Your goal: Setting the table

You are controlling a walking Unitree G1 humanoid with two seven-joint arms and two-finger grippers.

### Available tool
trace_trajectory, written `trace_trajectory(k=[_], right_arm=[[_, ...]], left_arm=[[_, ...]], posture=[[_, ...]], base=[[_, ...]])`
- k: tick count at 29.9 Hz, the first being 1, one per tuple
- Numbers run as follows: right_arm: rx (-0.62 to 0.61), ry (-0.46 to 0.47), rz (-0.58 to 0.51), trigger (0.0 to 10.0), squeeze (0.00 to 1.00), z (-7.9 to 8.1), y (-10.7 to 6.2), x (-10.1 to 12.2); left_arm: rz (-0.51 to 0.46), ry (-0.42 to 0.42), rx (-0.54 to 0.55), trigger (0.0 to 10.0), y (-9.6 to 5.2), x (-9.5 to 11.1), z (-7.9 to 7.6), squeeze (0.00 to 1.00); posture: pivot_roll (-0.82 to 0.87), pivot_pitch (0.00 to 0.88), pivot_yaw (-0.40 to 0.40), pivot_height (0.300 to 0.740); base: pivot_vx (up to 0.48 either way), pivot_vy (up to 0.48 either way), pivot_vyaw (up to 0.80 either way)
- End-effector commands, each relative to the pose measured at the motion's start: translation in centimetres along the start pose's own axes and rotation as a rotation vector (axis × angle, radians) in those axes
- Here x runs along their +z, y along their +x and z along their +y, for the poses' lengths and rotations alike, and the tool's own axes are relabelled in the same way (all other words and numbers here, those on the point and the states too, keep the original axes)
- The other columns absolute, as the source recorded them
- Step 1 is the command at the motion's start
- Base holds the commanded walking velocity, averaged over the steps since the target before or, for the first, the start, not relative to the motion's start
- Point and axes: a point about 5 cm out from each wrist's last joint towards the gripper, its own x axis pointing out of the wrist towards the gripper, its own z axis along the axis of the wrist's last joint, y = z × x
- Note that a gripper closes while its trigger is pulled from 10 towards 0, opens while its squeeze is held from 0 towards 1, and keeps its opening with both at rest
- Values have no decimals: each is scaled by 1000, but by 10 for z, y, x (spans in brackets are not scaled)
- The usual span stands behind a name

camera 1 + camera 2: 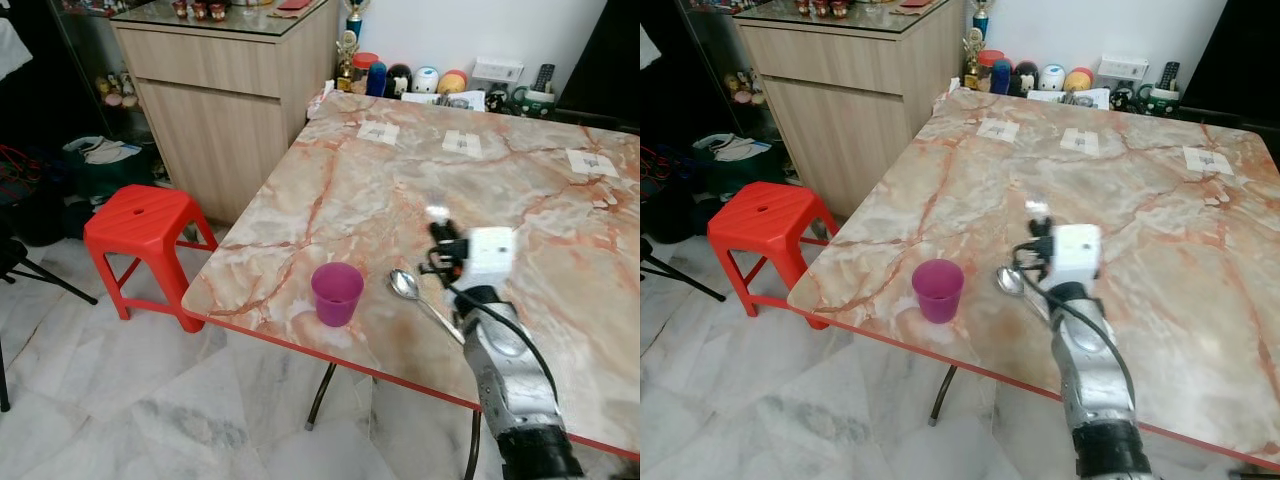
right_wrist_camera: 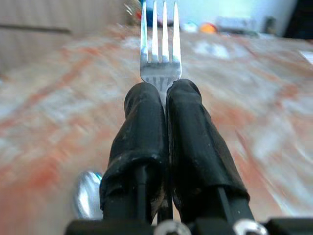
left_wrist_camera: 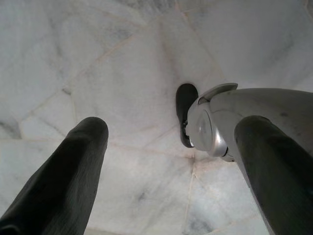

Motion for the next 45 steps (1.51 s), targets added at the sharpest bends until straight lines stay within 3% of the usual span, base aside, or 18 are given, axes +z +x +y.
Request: trace_trajectory(k=[1,5,13,19,33,45], right_arm=[[-29,0,-38,10000,0,0,-4,6],[-48,-7,-44,10000,0,1,-10,5],[-35,-8,-27,10000,0,5,-13,5],[-51,7,-34,10000,0,5,-12,6],[-46,81,-82,10000,0,19,-9,9],[-105,123,-59,10000,0,14,-9,4]], left_arm=[[36,-1,-13,10000,-1,-10,-8,0],[17,13,-23,10000,4,2,-17,0],[0,30,-29,10000,6,9,-17,0],[-1,32,-29,10000,6,9,-15,0],[-14,51,-39,10000,7,13,-20,0],[-27,61,-26,10000,8,18,-13,0]], posture=[[21,68,-18,740],[1,46,-22,740],[-4,12,-31,740],[0,0,-33,740],[6,0,-19,740],[5,37,-1,740]], base=[[0,0,0],[0,0,0],[0,-106,0],[0,-433,-735],[0,-453,0],[0,-450,0]])
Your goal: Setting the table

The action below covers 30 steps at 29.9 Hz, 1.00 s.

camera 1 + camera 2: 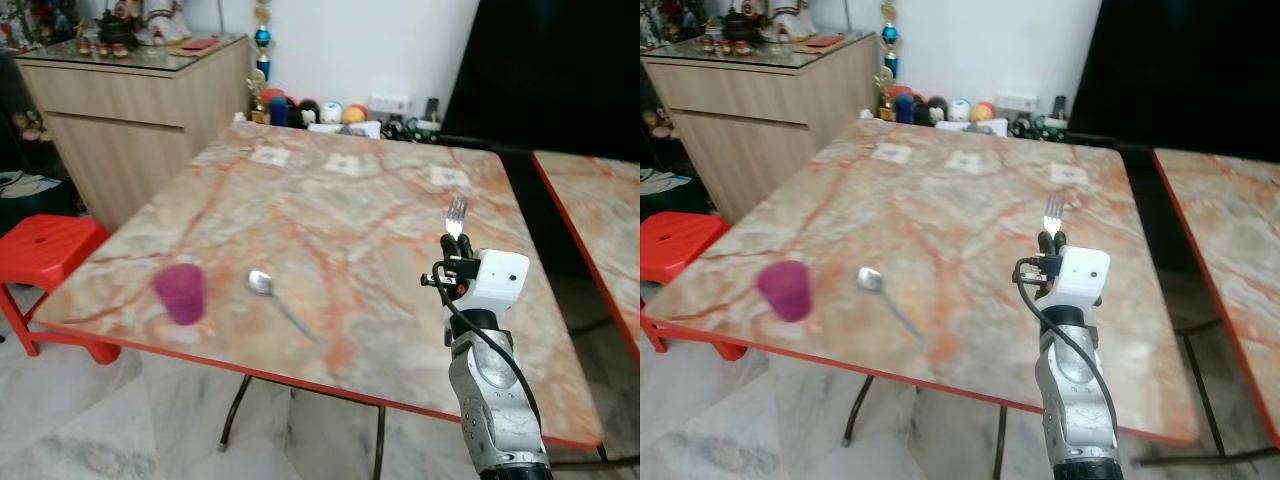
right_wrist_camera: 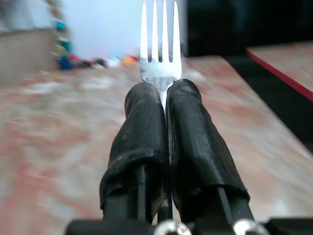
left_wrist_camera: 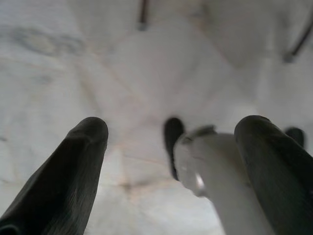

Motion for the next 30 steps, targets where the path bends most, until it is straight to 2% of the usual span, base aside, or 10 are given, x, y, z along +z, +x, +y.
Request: trace_trajectory(k=[1,4,9,21,30], right_arm=[[-9,39,-15,10000,0,3,2,5],[-22,39,-25,10000,0,2,0,5],[-33,26,-40,10000,0,0,-1,6],[-13,32,-68,10000,0,7,3,11],[-38,23,-69,10000,0,1,2,11]], left_arm=[[26,24,-3,10000,-1,-5,1,0],[28,33,-10,10000,-1,-5,1,0],[25,41,-17,10000,-1,-4,0,0],[28,44,-10,10000,-1,-5,0,0],[25,52,-12,10000,-1,-4,1,0]], posture=[[-3,42,2,740],[-9,47,7,740],[-4,53,2,740],[-5,59,3,740],[-12,67,8,740]], base=[[0,-450,-731],[0,-449,-706],[0,-440,0],[0,-427,0],[0,-424,0]])
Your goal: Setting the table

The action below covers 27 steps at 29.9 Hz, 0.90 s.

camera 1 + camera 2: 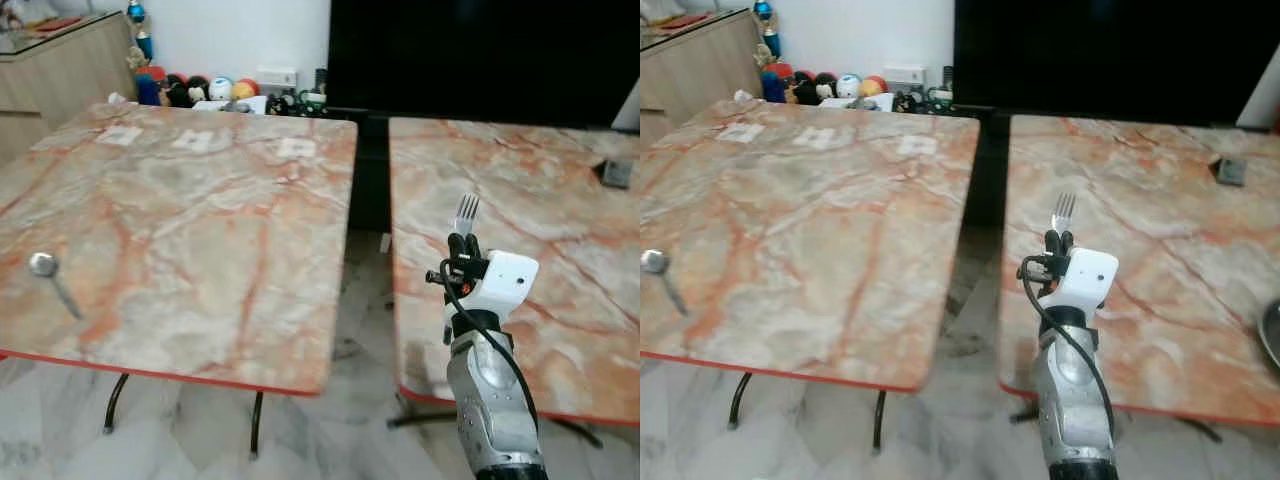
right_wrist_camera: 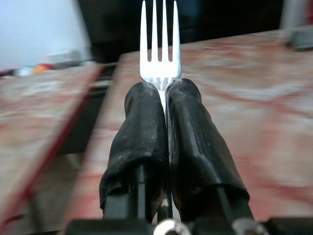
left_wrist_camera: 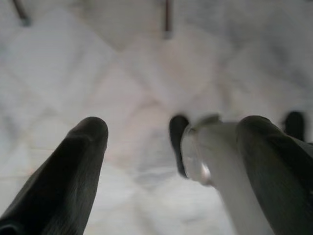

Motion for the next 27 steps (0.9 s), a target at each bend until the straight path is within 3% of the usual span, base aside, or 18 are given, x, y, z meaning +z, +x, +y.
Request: trace_trajectory(k=[1,7,10,19,27], right_arm=[[10,12,-27,10000,0,6,2,6],[12,4,-34,10000,0,7,4,9],[15,9,-33,10000,0,7,7,10],[-11,-18,-161,10000,0,3,11,35],[-76,-33,-174,10000,0,-15,16,42]], left_arm=[[18,10,15,10000,-2,-3,6,0],[22,11,14,10000,-2,-4,5,0],[25,9,15,10000,-2,-5,4,0],[28,7,14,10000,-1,-5,2,0],[31,9,17,10000,-2,-6,4,0]], posture=[[-12,67,8,740],[-12,66,8,740],[-14,65,5,740],[-20,63,4,740],[-23,66,6,740]], base=[[0,-424,0],[0,-409,0],[0,-406,-683],[0,-399,-172],[0,-386,0]])
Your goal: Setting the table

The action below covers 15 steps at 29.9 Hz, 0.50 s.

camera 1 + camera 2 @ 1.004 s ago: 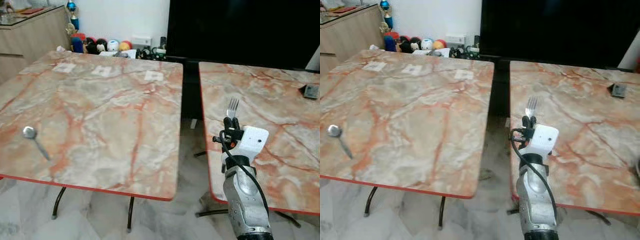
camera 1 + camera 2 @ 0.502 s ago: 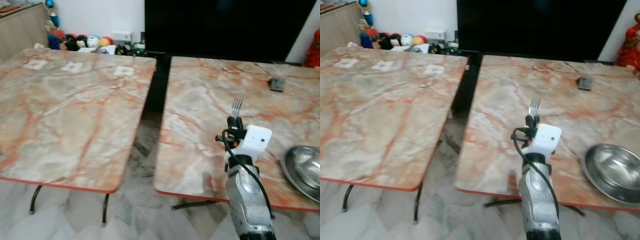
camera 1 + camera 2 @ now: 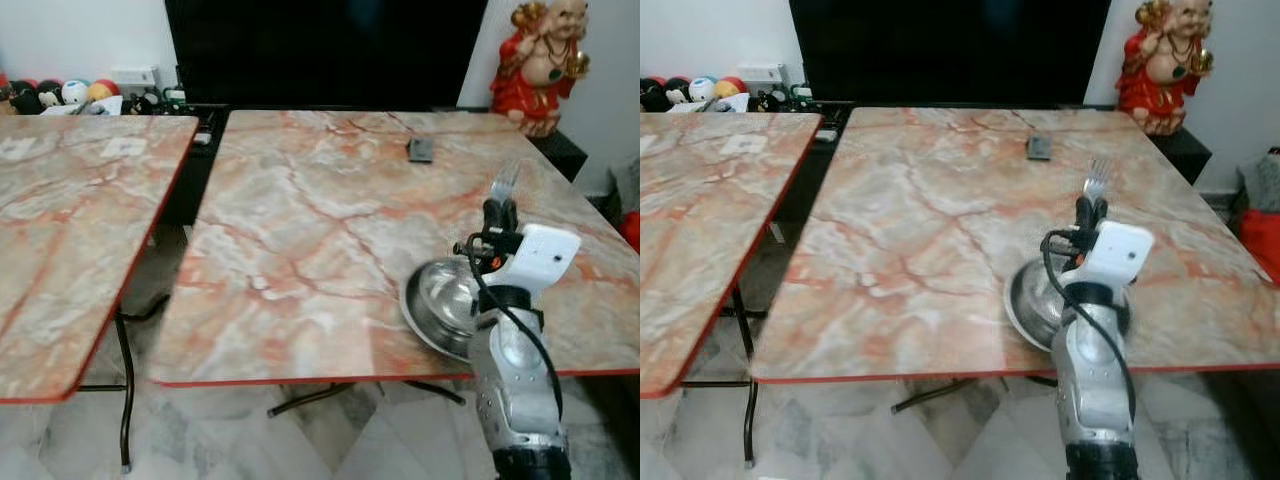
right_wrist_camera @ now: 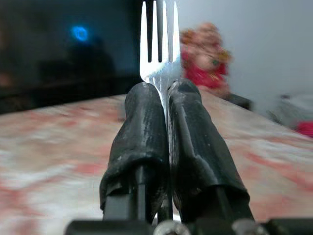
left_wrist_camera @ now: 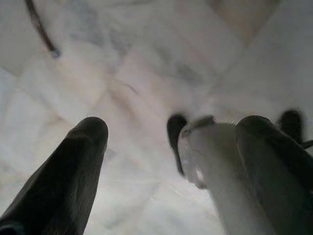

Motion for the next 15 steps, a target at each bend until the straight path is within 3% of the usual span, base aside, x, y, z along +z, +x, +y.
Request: trace_trajectory(k=[1,7,15], right_arm=[[-13,26,-13,10000,0,0,4,6],[-18,-34,35,10000,0,-6,9,1],[18,-30,81,10000,0,-1,12,-6]], left_arm=[[33,3,13,10000,-3,-8,7,0],[39,-6,17,10000,-3,-8,8,0],[48,-14,17,10000,-3,-10,8,0]], posture=[[-23,66,6,740],[-23,71,7,740],[-20,73,8,740]], base=[[0,-356,0],[0,-89,0],[0,0,0]])
